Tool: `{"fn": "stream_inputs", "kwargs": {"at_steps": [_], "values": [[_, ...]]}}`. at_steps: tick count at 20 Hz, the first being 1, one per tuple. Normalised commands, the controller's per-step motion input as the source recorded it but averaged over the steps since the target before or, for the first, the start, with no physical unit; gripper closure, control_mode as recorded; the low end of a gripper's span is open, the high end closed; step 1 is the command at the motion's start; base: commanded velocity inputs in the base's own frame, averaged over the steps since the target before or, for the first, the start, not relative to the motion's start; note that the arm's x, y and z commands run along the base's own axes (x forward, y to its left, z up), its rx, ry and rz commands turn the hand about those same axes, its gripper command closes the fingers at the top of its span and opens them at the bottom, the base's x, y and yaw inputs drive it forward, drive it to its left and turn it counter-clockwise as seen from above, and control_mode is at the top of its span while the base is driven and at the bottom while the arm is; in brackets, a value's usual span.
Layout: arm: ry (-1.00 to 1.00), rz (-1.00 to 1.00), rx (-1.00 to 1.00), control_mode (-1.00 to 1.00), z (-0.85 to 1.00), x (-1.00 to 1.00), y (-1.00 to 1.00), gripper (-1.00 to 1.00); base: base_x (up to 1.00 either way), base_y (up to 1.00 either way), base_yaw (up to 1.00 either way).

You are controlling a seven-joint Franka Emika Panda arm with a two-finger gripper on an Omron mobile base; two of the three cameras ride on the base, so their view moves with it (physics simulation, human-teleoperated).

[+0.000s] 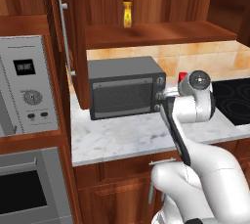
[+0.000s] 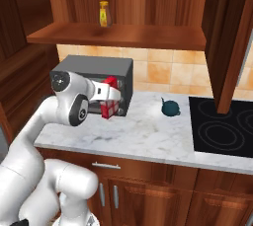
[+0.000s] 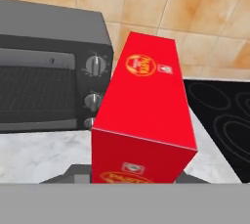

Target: Pick the bar and boxed food from the counter and place them in the cabinets closest to them.

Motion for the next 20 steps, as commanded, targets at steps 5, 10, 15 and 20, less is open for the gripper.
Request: {"fn": "stream_inputs", "kwargs": {"at_steps": [5,10,15,20], "values": [[0.01,0.03,0.00,-1.00,0.55,-0.79,0.00,1.00,0.00,0.00,0.00],[-0.03,0.04,0.00,-1.00,0.43,-0.92,0.00,1.00,0.00,0.00,0.00],[-0.07,0.06,0.00,-1.00,0.53,-0.79,0.00,1.00,0.00,0.00,0.00],[-0.06,0.05,0.03,-1.00,0.81,-0.14,0.00,1.00,0.00,0.00,0.00]]}}
